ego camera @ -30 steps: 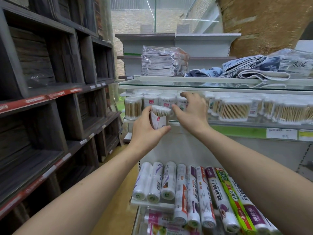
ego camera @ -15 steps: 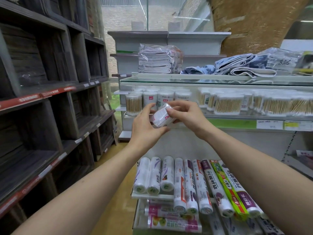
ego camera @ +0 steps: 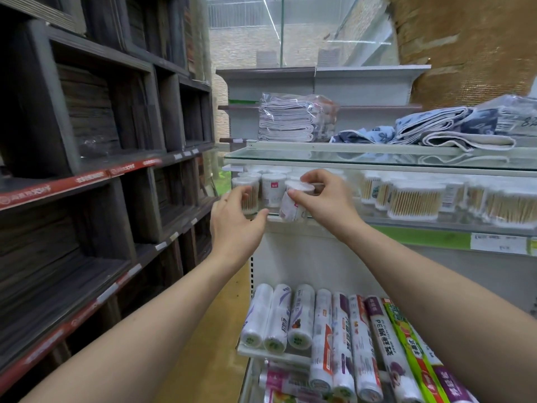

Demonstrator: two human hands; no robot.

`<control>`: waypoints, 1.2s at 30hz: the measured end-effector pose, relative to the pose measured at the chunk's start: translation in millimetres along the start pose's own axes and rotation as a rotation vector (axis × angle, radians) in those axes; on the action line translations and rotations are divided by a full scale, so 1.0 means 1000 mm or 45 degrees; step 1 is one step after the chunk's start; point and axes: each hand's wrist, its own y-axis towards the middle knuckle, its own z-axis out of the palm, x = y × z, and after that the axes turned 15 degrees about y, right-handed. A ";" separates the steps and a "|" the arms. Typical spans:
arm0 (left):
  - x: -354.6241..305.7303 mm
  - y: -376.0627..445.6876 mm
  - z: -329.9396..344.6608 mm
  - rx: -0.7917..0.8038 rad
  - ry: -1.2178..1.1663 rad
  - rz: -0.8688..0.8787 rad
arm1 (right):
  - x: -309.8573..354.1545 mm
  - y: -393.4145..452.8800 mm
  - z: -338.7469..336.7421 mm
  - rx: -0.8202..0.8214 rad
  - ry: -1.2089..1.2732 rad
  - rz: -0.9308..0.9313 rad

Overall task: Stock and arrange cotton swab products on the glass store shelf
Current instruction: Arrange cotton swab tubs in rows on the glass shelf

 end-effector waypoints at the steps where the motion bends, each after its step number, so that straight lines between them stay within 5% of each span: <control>1: 0.003 0.002 -0.001 -0.008 0.008 -0.026 | -0.002 0.002 0.004 -0.026 -0.013 -0.013; 20: 0.053 0.049 0.011 0.150 -0.246 -0.004 | 0.000 0.007 0.051 -0.015 -0.577 -0.219; 36: 0.057 0.058 0.017 0.176 -0.216 0.012 | -0.004 0.000 0.059 -0.067 -0.598 -0.249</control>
